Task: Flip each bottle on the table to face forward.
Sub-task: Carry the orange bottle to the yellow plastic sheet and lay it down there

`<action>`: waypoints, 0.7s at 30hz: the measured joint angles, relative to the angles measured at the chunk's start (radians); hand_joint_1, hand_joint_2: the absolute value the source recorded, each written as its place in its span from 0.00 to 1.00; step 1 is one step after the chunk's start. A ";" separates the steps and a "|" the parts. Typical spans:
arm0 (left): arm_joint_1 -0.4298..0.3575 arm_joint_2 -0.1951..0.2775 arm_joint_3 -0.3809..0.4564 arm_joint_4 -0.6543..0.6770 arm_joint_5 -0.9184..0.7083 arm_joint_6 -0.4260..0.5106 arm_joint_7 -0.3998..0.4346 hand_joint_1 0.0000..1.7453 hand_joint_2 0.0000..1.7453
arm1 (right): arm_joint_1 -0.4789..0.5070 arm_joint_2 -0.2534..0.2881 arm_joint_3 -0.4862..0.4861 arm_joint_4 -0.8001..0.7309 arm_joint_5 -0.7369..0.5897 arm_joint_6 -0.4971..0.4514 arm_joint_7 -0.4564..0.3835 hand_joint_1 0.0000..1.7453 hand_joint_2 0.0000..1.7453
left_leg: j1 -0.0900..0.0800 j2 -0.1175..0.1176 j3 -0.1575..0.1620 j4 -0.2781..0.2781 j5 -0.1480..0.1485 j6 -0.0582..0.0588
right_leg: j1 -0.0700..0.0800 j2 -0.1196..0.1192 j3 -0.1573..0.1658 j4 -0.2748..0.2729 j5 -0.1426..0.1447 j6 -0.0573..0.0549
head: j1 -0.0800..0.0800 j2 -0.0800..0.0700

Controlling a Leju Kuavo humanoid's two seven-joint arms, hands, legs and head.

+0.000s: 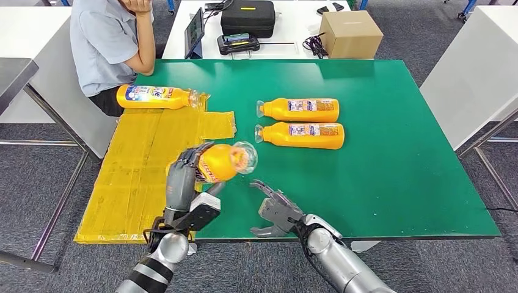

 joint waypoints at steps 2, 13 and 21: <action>-0.018 0.018 0.005 0.028 -0.157 0.002 0.075 1.00 1.00 | 0.001 0.003 -0.009 0.000 0.007 0.001 -0.003 0.00 1.00 | 0.000 0.000 0.000 0.000 0.000 0.000 | 0.000 0.000 0.000 0.000 0.000 0.000 | 0.000 0.000; -0.109 0.068 0.068 0.194 -0.402 -0.007 0.241 1.00 1.00 | 0.015 0.015 -0.040 -0.022 0.020 0.018 -0.013 0.00 1.00 | 0.000 0.000 0.000 0.000 0.000 0.000 | 0.000 0.000 0.000 0.000 0.000 0.000 | 0.000 0.000; -0.197 0.109 0.128 0.381 -0.392 -0.038 0.269 0.99 1.00 | 0.036 0.022 -0.043 -0.074 0.021 0.046 -0.013 0.00 1.00 | 0.001 0.000 0.000 0.000 0.001 0.000 | 0.000 0.000 0.000 0.000 0.000 0.000 | 0.000 0.000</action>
